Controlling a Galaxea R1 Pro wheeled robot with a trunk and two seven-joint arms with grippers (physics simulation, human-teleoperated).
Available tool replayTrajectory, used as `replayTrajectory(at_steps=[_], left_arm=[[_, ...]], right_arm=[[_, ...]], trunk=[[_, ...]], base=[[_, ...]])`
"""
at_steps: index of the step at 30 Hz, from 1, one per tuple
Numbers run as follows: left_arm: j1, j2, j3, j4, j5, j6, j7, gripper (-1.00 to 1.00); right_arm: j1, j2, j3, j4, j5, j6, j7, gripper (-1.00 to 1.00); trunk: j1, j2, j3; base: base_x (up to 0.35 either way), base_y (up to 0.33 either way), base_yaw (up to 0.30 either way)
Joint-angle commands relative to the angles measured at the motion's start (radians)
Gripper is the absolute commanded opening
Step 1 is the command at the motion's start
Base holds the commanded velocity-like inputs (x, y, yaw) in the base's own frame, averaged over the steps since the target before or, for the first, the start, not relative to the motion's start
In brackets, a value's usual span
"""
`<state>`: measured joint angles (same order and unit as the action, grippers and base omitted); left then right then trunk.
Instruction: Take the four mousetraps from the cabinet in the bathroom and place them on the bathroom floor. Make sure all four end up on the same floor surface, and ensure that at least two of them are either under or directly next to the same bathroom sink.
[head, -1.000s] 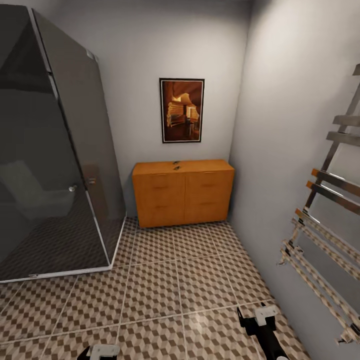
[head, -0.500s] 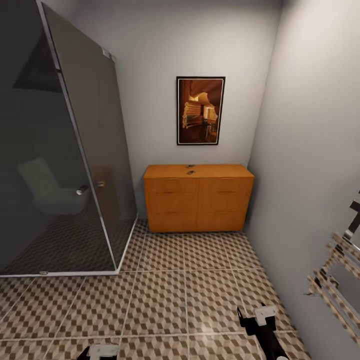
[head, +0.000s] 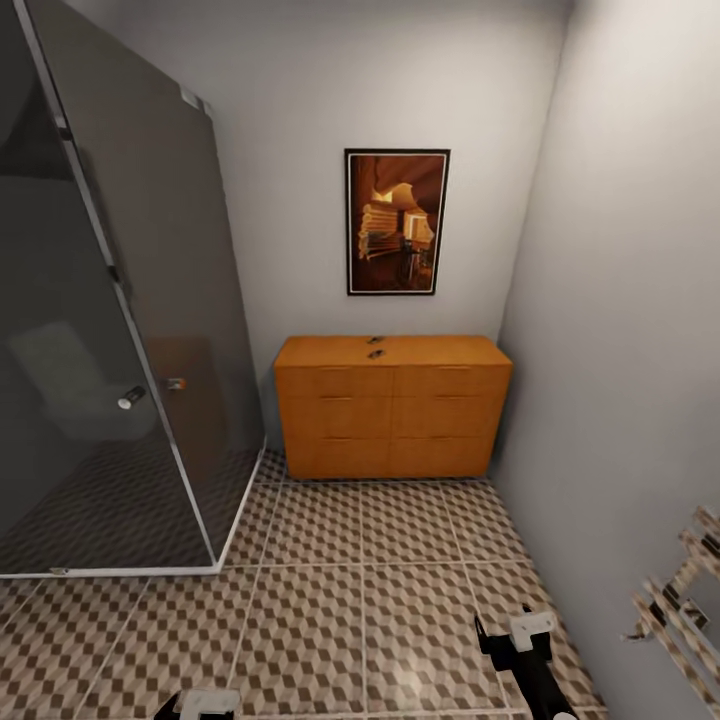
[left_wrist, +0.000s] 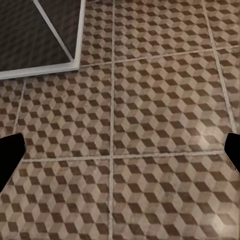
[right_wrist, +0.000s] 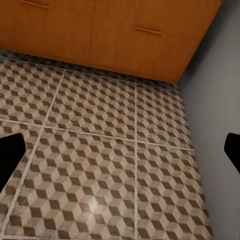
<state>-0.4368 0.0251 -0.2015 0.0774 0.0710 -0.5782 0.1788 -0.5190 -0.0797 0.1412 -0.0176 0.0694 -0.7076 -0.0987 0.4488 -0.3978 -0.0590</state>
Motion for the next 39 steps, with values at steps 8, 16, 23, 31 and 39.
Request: replayTrajectory(at_steps=[8,16,23,31,39], left_arm=[[-0.002,-0.001,-0.009,0.004,0.007,-0.006,0.002,1.00],[-0.002,-0.001,-0.009,0.004,0.006,-0.005,0.002,1.00],[-0.002,-0.001,-0.009,0.004,0.007,-0.005,0.001,1.00],[-0.002,-0.001,-0.009,0.004,0.007,-0.005,0.002,1.00],[-0.002,-0.001,-0.009,0.004,0.007,-0.005,0.001,1.00]], right_arm=[[-0.001,-0.001,0.006,0.001,0.007,-0.001,-0.010,1.00],[-0.001,-0.002,0.006,0.001,0.007,-0.003,-0.009,1.00],[0.000,-0.002,0.006,0.001,0.007,-0.001,-0.010,1.00],[0.001,-0.002,0.006,0.001,0.007,-0.001,-0.010,1.00],[0.001,-0.002,0.006,0.001,0.007,-0.001,-0.010,1.00]], trunk=[[0.001,-0.002,-0.002],[0.001,-0.002,-0.002],[0.001,-0.002,-0.002],[0.001,-0.002,-0.002],[0.001,-0.002,-0.002]], base=[[0.308,-0.117,0.000],[0.307,-0.117,0.000],[0.304,-0.117,0.000],[0.297,-0.117,0.000],[0.284,-0.104,0.000]])
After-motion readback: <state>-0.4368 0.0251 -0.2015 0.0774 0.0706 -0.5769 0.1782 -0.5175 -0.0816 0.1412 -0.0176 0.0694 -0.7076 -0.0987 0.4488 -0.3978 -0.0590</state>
